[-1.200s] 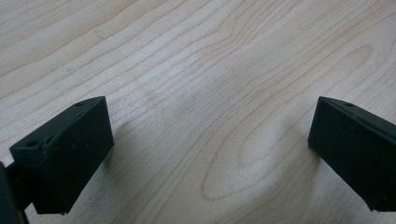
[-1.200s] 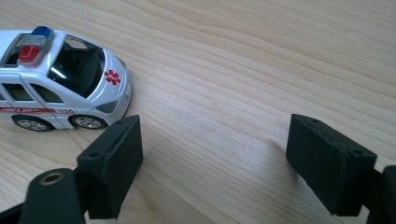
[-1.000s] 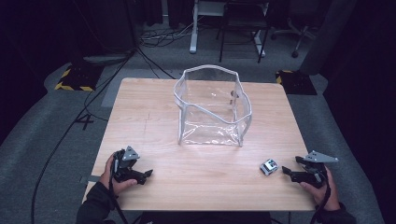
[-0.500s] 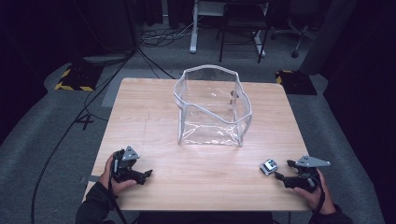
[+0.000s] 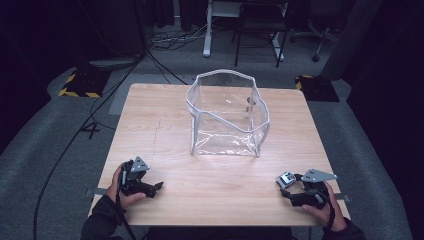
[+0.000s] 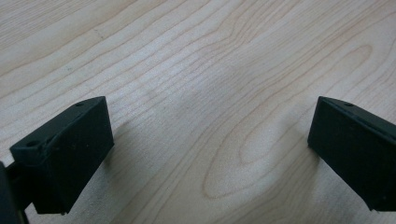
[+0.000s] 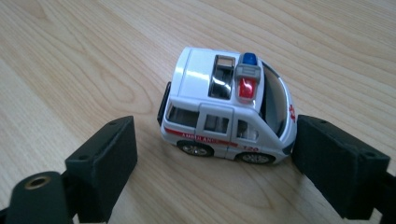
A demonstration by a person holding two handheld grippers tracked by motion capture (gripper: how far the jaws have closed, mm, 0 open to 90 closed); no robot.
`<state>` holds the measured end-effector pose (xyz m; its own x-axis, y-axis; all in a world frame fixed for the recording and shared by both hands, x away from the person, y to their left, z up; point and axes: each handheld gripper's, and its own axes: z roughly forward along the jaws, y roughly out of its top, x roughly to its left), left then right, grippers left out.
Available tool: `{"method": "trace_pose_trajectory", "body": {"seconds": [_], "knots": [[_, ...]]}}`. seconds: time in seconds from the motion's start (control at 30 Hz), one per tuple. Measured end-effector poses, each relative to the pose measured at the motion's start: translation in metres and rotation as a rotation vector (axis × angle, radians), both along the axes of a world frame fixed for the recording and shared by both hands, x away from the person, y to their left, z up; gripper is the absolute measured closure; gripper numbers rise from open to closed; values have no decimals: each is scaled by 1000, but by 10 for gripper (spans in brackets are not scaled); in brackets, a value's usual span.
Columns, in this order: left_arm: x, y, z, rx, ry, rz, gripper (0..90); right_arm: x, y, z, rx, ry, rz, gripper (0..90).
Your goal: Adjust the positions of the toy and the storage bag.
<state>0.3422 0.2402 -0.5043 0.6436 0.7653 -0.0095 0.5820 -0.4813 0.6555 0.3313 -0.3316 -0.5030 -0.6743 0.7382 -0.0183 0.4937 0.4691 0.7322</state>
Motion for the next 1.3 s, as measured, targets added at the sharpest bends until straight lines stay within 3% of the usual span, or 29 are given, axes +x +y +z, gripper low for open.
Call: {"method": "trace_pose_trajectory", "body": {"seconds": [0.2, 0.3, 0.4, 0.8, 0.83, 1.0, 1.1, 1.2, 1.3], "knots": [[0, 0, 0, 0, 0, 0, 2, 4, 8, 1, -6, 9, -23, 144], [0, 0, 0, -1, 0, 0, 2, 9, 8, 1, -1, 0, -13, 229], [0, 0, 0, 0, 0, 0, 3, 12, 7, 2, 18, 3, -11, 244], [0, 0, 0, 0, 1, 0, 2, 50, 11, 3, 1, 16, 131, 246], [0, 0, 0, 0, 0, 0, 2, 59, 15, 3, -1, 18, 162, 246], [0, 0, 0, 0, 0, 0, 2, 70, 23, 3, -2, 16, 198, 245], [0, 0, 0, 0, 0, 0, 2, 72, 25, 3, 2, 20, 203, 239], [0, 0, 0, 1, -1, 0, 3, 69, 24, 3, -9, 25, 149, 148], [0, 0, 0, 0, -1, 0, 3, 62, 19, 5, 10, 9, 105, 159]]}}
